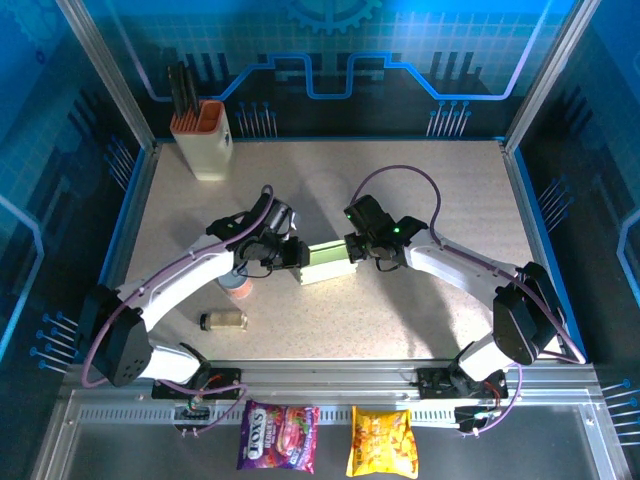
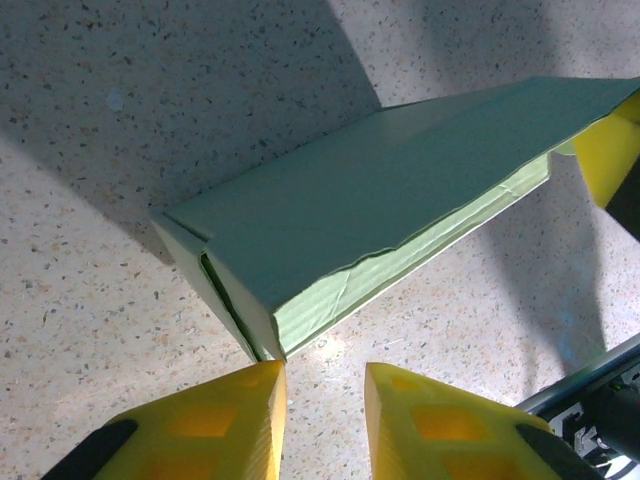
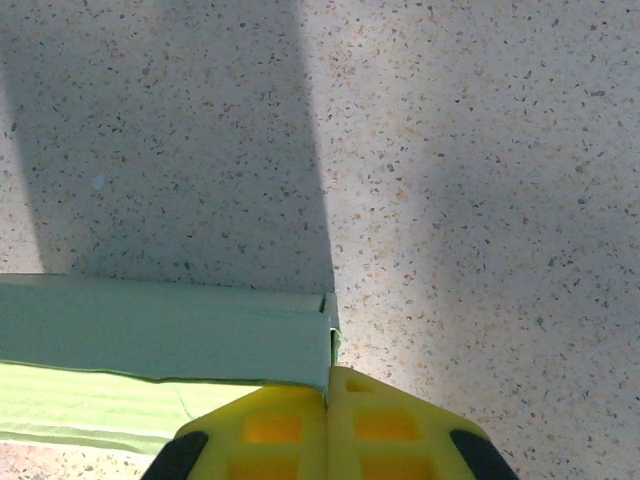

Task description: Fold the paper box

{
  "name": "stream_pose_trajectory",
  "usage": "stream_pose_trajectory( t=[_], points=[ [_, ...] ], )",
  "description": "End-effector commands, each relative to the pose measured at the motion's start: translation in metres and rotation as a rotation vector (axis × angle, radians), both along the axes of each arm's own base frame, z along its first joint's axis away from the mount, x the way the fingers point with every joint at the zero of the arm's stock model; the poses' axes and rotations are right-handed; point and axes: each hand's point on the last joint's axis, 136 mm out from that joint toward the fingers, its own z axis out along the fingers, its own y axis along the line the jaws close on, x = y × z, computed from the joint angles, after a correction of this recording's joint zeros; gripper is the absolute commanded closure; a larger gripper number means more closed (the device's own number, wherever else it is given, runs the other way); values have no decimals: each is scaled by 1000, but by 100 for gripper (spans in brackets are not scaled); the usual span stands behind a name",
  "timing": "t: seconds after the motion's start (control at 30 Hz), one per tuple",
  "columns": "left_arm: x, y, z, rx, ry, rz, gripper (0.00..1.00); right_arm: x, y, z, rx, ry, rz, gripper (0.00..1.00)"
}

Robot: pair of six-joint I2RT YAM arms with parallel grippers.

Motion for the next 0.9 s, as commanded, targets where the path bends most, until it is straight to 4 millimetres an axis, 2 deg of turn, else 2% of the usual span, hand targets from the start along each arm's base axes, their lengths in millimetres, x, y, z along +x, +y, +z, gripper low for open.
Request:
stream_pose_trajectory(
  t=[0.0,0.17,0.27,0.37,0.63,0.77,0.87],
  points=[
    [-9,7,-23,50,58,-22,72,-6,5,-7,-4,23,7,100],
    [-19,11,-37,46,86,-18,72,-11,1,-15,-22,34,4,100],
    [-20,10,-36,37,82,-16,72,-15,-3,-19,-35,41,2,100],
    [-16,10,-23,26,41,-17,70,-17,-4,-21,-38,42,2,100],
    [-1,18,34,57,-180,-75,54,-17,-6,-21,-53,38,4,100],
    [7,17,48,97,-295,-167,48,-17,-5,-19,-50,35,6,100],
    [14,7,52,113,-374,-293,42,-16,-4,-18,-49,33,9,100]
  ],
)
